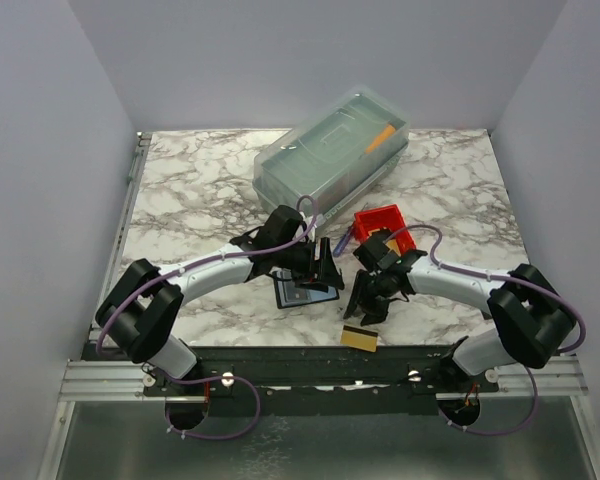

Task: Put the credit cards into the card holder
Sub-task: Move the credit card to the center of the board, then pick up the credit card from the center of the board, then insert the credit card into the card slot.

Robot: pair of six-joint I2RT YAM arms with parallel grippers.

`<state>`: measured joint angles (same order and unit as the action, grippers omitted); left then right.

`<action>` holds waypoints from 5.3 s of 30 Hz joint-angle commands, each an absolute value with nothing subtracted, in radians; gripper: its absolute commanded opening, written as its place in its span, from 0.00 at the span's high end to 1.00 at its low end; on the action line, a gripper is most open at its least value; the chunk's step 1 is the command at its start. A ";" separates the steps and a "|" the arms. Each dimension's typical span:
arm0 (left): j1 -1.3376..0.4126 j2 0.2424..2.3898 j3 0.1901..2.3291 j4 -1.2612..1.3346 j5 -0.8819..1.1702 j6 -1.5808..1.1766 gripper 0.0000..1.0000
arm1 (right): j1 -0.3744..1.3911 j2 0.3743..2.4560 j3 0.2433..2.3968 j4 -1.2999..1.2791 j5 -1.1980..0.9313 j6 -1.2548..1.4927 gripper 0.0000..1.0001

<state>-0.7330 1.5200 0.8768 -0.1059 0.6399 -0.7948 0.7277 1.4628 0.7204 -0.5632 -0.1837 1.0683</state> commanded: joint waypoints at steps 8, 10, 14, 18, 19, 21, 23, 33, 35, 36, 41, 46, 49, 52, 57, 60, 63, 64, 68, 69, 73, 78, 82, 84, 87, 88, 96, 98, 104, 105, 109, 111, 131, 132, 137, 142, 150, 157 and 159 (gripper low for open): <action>-0.795 1.628 0.933 -0.106 0.700 -0.732 0.44 | 0.738 1.351 0.815 -0.856 -0.052 1.171 0.35; -0.839 1.659 0.938 -0.107 0.704 -0.719 0.48 | 0.737 1.283 0.767 -0.875 -0.073 1.210 0.32; -0.918 1.759 0.963 -0.106 0.742 -0.699 0.64 | 0.738 1.128 0.619 -0.817 -0.202 1.287 0.33; -0.954 1.824 0.981 -0.106 0.739 -0.689 0.76 | 0.738 1.014 0.530 -0.772 -0.288 1.290 0.34; -0.959 1.835 0.985 -0.106 0.738 -0.684 0.78 | 0.738 0.999 0.520 -0.766 -0.297 1.288 0.34; -0.968 1.851 0.990 -0.106 0.732 -0.677 0.79 | 0.738 0.994 0.508 -0.768 -0.300 1.284 0.33; -0.971 1.866 0.992 -0.106 0.720 -0.680 0.81 | 0.738 1.015 0.492 -0.764 -0.302 1.274 0.33; -0.968 1.869 0.957 -0.107 0.622 -0.686 0.91 | 0.738 1.074 0.413 -0.597 -0.282 1.261 0.33; -0.968 1.873 0.951 -0.109 0.608 -0.684 0.94 | 0.738 1.054 0.388 -0.549 -0.277 1.245 0.33; -0.967 1.873 0.948 -0.111 0.601 -0.684 0.96 | 0.738 1.052 0.376 -0.520 -0.282 1.240 0.33; -0.961 1.862 0.931 -0.122 0.578 -0.683 1.00 | 0.738 1.080 0.341 -0.444 -0.311 1.239 0.34; -0.957 1.869 0.925 -0.127 0.573 -0.684 1.00 | 0.738 1.085 0.343 -0.439 -0.289 1.223 0.35; -0.957 1.873 0.925 -0.127 0.572 -0.684 1.00 | 0.738 1.079 0.338 -0.417 -0.283 1.228 0.35; -0.956 1.876 0.924 -0.129 0.572 -0.684 1.00 | 0.739 1.071 0.328 -0.393 -0.276 1.238 0.37; -0.956 1.878 0.922 -0.130 0.572 -0.683 1.00 | 0.739 1.002 0.300 -0.360 -0.253 1.276 0.39; -0.957 1.879 0.923 -0.129 0.572 -0.684 1.00 | 0.739 0.951 0.302 -0.377 -0.231 1.287 0.40; -0.956 1.882 0.923 -0.129 0.574 -0.684 1.00 | 0.739 0.926 0.299 -0.375 -0.226 1.300 0.41; -0.957 1.881 0.923 -0.128 0.574 -0.684 1.00 | 0.739 0.922 0.299 -0.376 -0.226 1.305 0.41; -0.956 1.880 0.922 -0.129 0.572 -0.683 1.00 | 0.739 0.905 0.299 -0.392 -0.223 1.315 0.45; -0.957 1.881 0.922 -0.129 0.573 -0.683 1.00 | 0.739 0.898 0.300 -0.396 -0.219 1.317 0.46; -0.956 1.881 0.924 -0.129 0.575 -0.683 1.00 | 0.739 0.860 0.285 -0.395 -0.200 1.338 0.49; -0.956 1.882 0.924 -0.129 0.577 -0.681 1.00 | 0.739 0.832 0.260 -0.360 -0.201 1.365 0.56; -0.956 1.881 0.925 -0.129 0.579 -0.681 1.00 | 0.739 0.829 0.252 -0.350 -0.196 1.371 0.65; -0.957 1.879 0.926 -0.129 0.579 -0.681 1.00 | 0.739 0.825 0.244 -0.349 -0.193 1.379 0.71; -0.956 1.876 0.928 -0.129 0.580 -0.679 1.00 | 0.739 0.811 0.233 -0.351 -0.188 1.388 0.84; -0.957 1.875 0.929 -0.129 0.580 -0.678 1.00 | 0.739 0.802 0.231 -0.355 -0.183 1.389 0.89; -0.955 1.836 0.978 -0.161 0.604 -0.659 0.91 | 0.739 0.761 0.242 -0.400 -0.148 1.352 1.00; -0.949 1.812 1.007 -0.175 0.624 -0.654 0.82 | 0.739 0.759 0.242 -0.397 -0.148 1.340 1.00; -0.903 1.714 1.081 -0.235 0.697 -0.629 0.61 | 0.739 0.729 0.278 -0.418 -0.127 1.283 1.00; -0.887 1.697 1.088 -0.242 0.711 -0.624 0.60 | 0.739 0.719 0.288 -0.424 -0.121 1.269 1.00; -0.802 1.646 1.108 -0.262 0.818 -0.598 0.55 | 0.738 0.671 0.328 -0.422 -0.097 1.198 1.00; -0.756 1.633 1.112 -0.271 0.870 -0.585 0.54 | 0.739 0.665 0.345 -0.393 -0.089 1.147 1.00; -0.560 1.449 1.060 -0.345 0.927 -0.398 0.49 | 0.737 1.021 0.786 -0.348 -0.447 0.556 1.00; -0.560 1.438 1.048 -0.346 0.924 -0.392 0.46 | 0.738 1.041 0.809 -0.363 -0.480 0.541 1.00; -0.555 1.421 1.016 -0.358 0.920 -0.388 0.39 | 0.738 1.110 0.881 -0.386 -0.585 0.497 1.00; -0.537 1.391 0.969 -0.371 1.063 -0.395 0.36 | 0.738 1.137 0.907 -0.388 -0.615 0.471 1.00; -0.526 1.316 0.915 -0.370 1.165 -0.441 0.37 | 0.728 1.140 0.909 -0.401 -0.611 0.454 1.00; -0.526 1.324 0.908 -0.365 1.185 -0.454 0.84 | 0.720 1.131 0.872 -0.354 -0.631 0.482 1.00; -0.525 1.324 0.901 -0.365 1.162 -0.459 1.00 | 0.717 1.131 0.862 -0.349 -0.593 0.503 1.00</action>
<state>-0.5270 1.3315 0.9169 -0.3710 1.1221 -0.4515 0.7254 1.1389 0.8890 -0.3794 -0.6113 0.4801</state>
